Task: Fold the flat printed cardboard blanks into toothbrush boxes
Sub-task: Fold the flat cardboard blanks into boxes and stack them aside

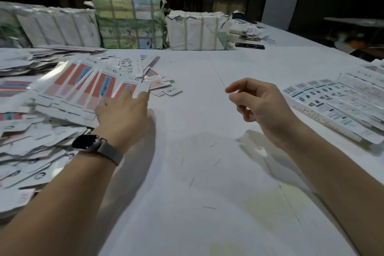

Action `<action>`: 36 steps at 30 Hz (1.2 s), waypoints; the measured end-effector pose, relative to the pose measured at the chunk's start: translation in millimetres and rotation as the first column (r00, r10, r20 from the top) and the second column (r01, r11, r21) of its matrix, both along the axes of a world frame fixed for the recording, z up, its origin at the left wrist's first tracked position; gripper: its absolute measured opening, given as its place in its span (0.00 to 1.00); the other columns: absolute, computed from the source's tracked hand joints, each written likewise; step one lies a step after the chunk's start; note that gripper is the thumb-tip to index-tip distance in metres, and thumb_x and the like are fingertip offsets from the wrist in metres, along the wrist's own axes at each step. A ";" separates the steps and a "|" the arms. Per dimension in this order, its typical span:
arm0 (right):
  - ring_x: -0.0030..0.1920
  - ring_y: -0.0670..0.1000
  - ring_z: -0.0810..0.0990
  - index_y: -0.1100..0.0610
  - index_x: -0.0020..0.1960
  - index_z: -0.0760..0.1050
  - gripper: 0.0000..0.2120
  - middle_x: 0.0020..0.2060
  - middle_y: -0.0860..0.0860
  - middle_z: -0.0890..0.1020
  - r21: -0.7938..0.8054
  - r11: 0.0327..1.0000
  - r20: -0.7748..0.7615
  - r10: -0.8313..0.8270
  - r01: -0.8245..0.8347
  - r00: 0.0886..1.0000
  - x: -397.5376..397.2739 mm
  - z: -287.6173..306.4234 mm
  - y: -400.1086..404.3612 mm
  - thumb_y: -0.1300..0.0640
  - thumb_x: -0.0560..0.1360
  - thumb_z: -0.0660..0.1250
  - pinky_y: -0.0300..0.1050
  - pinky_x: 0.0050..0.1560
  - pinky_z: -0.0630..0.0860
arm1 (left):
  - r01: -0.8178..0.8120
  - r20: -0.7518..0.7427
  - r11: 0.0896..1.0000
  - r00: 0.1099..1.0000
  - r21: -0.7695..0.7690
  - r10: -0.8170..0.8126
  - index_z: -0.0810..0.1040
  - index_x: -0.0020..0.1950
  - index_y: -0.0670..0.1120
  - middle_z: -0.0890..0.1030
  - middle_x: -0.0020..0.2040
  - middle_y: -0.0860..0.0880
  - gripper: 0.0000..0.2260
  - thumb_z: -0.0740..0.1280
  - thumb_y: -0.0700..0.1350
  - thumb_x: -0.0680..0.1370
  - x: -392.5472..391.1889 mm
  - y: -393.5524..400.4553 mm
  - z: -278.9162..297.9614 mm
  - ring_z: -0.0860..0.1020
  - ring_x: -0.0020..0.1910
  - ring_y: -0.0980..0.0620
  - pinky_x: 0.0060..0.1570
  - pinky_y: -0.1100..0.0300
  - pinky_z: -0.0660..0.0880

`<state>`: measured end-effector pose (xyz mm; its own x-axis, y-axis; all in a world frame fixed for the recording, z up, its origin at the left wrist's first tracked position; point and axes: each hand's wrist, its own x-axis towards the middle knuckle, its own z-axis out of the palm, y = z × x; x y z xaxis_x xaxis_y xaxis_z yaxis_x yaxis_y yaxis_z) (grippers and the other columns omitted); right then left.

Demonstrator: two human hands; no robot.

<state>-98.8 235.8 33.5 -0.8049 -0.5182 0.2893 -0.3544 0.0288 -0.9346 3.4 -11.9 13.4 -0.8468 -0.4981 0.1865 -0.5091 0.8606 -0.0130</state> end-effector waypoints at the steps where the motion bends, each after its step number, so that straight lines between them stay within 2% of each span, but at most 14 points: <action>1: 0.29 0.48 0.68 0.49 0.40 0.82 0.06 0.29 0.49 0.71 -0.001 1.000 -0.001 0.001 -0.001 1.000 0.2 -0.1 -0.5 0.58 0.69 0.68 0.37 0.27 0.64 | 0.012 -0.011 1.000 1.000 0.021 -0.012 0.66 0.69 0.51 0.72 0.62 0.44 0.21 0.63 0.45 0.77 1.1 -1.0 -0.2 0.74 0.58 0.35 0.55 0.44 0.74; 4: 0.29 0.48 0.67 0.49 0.40 0.82 0.07 0.28 0.49 0.71 -0.012 1.000 -0.013 -0.002 0.002 1.000 0.4 -0.6 -0.6 0.59 0.70 0.68 0.37 0.27 0.64 | 0.086 -0.079 0.996 0.993 0.034 -0.083 0.67 0.67 0.49 0.74 0.51 0.45 0.20 0.64 0.42 0.76 1.6 1.8 0.8 0.77 0.49 0.40 0.44 0.50 0.77; 7: 0.29 0.48 0.68 0.50 0.41 0.82 0.09 0.27 0.48 0.71 -0.018 1.000 -0.020 0.000 -0.001 1.000 0.4 -1.4 -0.6 0.63 0.74 0.67 0.37 0.27 0.64 | 0.198 -0.263 0.978 0.949 0.065 -0.175 0.65 0.67 0.49 0.74 0.42 0.48 0.20 0.63 0.37 0.76 -0.2 13.9 0.8 0.76 0.39 0.43 0.37 0.50 0.76; 10: 0.29 0.47 0.69 0.51 0.49 0.80 0.08 0.29 0.48 0.71 -0.031 1.000 -0.022 -0.007 0.006 1.000 1.6 -1.4 -2.5 0.63 0.75 0.67 0.37 0.28 0.64 | 0.415 -0.494 0.891 0.823 0.183 -0.281 0.63 0.73 0.53 0.74 0.47 0.53 0.27 0.61 0.34 0.77 -1.9 36.5 4.4 0.73 0.40 0.48 0.35 0.51 0.73; 12: 0.31 0.46 0.72 0.48 0.59 0.76 0.14 0.34 0.49 0.73 -0.056 0.998 -0.041 -0.027 0.024 0.999 2.7 -1.1 -4.2 0.59 0.75 0.68 0.35 0.29 0.67 | 0.570 -0.611 0.666 0.763 0.481 -0.211 0.65 0.73 0.57 0.77 0.53 0.57 0.26 0.61 0.35 0.78 0.3 56.3 10.2 0.78 0.44 0.53 0.35 0.54 0.81; 15: 0.35 0.42 0.75 0.37 0.66 0.67 0.23 0.41 0.51 0.74 -0.072 0.996 -0.155 -0.066 0.055 0.986 3.9 0.7 -3.7 0.59 0.78 0.68 0.31 0.32 0.71 | 0.578 -0.567 0.159 0.816 0.800 -0.111 0.70 0.67 0.60 0.83 0.50 0.56 0.26 0.63 0.33 0.77 6.8 76.0 18.0 0.83 0.46 0.57 0.36 0.60 0.82; 17: 0.35 0.40 0.75 0.38 0.67 0.67 0.24 0.40 0.51 0.73 -0.040 0.997 -0.225 -0.078 0.071 0.971 3.8 2.4 -1.8 0.60 0.79 0.67 0.32 0.36 0.73 | 0.528 -0.519 0.003 0.836 0.849 -0.179 0.70 0.60 0.61 0.82 0.50 0.51 0.27 0.62 0.32 0.71 10.7 80.9 19.2 0.83 0.48 0.52 0.41 0.56 0.81; 19: 0.35 0.43 0.75 0.42 0.70 0.69 0.24 0.36 0.49 0.73 0.023 0.997 -0.282 -0.067 0.077 0.957 2.6 1.8 -0.7 0.60 0.78 0.68 0.38 0.40 0.76 | 0.485 -0.490 -0.080 0.843 0.871 -0.222 0.68 0.55 0.59 0.82 0.50 0.47 0.26 0.59 0.29 0.69 14.2 83.3 18.9 0.81 0.51 0.46 0.45 0.51 0.81; 22: 0.32 0.46 0.74 0.47 0.72 0.70 0.26 0.28 0.45 0.73 0.077 0.989 -0.384 -0.084 0.123 0.919 3.4 -1.1 -0.3 0.57 0.76 0.72 0.48 0.40 0.79 | 0.495 -0.515 -0.143 0.837 0.857 -0.186 0.67 0.58 0.52 0.82 0.53 0.40 0.28 0.57 0.30 0.61 17.5 84.1 18.0 0.82 0.52 0.36 0.49 0.40 0.80; 24: 0.31 0.51 0.76 0.47 0.73 0.68 0.30 0.29 0.49 0.76 0.083 0.979 -0.450 -0.129 0.185 0.884 4.1 -0.5 1.2 0.52 0.74 0.74 0.51 0.39 0.80 | 0.498 -0.537 -0.240 0.832 0.833 -0.137 0.69 0.60 0.47 0.81 0.54 0.37 0.31 0.55 0.30 0.58 18.4 83.2 18.1 0.83 0.49 0.33 0.42 0.42 0.82; 28: 0.29 0.47 0.73 0.46 0.73 0.68 0.33 0.28 0.48 0.76 0.073 0.976 -0.424 -0.154 0.203 0.892 0.5 0.0 3.4 0.46 0.71 0.76 0.38 0.33 0.75 | 0.488 -0.540 -0.279 0.828 0.827 -0.154 0.70 0.62 0.47 0.79 0.56 0.34 0.34 0.55 0.30 0.57 21.0 82.7 15.9 0.83 0.49 0.33 0.43 0.47 0.82; 32: 0.28 0.43 0.68 0.45 0.60 0.78 0.19 0.26 0.44 0.71 0.112 0.988 -0.359 -0.061 0.108 0.931 3.2 -4.9 -2.6 0.51 0.71 0.77 0.37 0.34 0.68 | 0.452 -0.510 -0.408 0.859 0.793 -0.039 0.70 0.61 0.47 0.77 0.53 0.34 0.23 0.60 0.30 0.68 9.2 92.9 19.2 0.85 0.42 0.40 0.35 0.53 0.81; 35: 0.28 0.42 0.73 0.47 0.57 0.77 0.13 0.27 0.44 0.74 0.176 0.982 -0.267 0.117 -0.071 0.956 9.0 -11.7 -7.1 0.56 0.74 0.75 0.35 0.31 0.72 | 0.489 -0.497 -0.204 0.868 0.848 0.017 0.67 0.73 0.44 0.76 0.65 0.33 0.19 0.63 0.41 0.82 5.4 100.9 21.3 0.82 0.35 0.53 0.28 0.68 0.76; 36: 0.29 0.42 0.75 0.48 0.58 0.77 0.14 0.28 0.45 0.75 0.164 0.982 -0.236 0.133 -0.096 0.962 10.0 -12.6 -8.1 0.57 0.75 0.74 0.35 0.30 0.74 | 0.466 -0.470 -0.201 0.882 0.862 0.028 0.68 0.73 0.44 0.77 0.64 0.33 0.18 0.59 0.48 0.84 4.3 101.5 20.7 0.83 0.35 0.54 0.28 0.68 0.76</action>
<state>-88.9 227.7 21.0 -0.6516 -0.6552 0.3823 -0.5813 0.1075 -0.8066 7.7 89.6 34.2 -0.9921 -0.1067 -0.0663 -0.0470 -0.1742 0.9836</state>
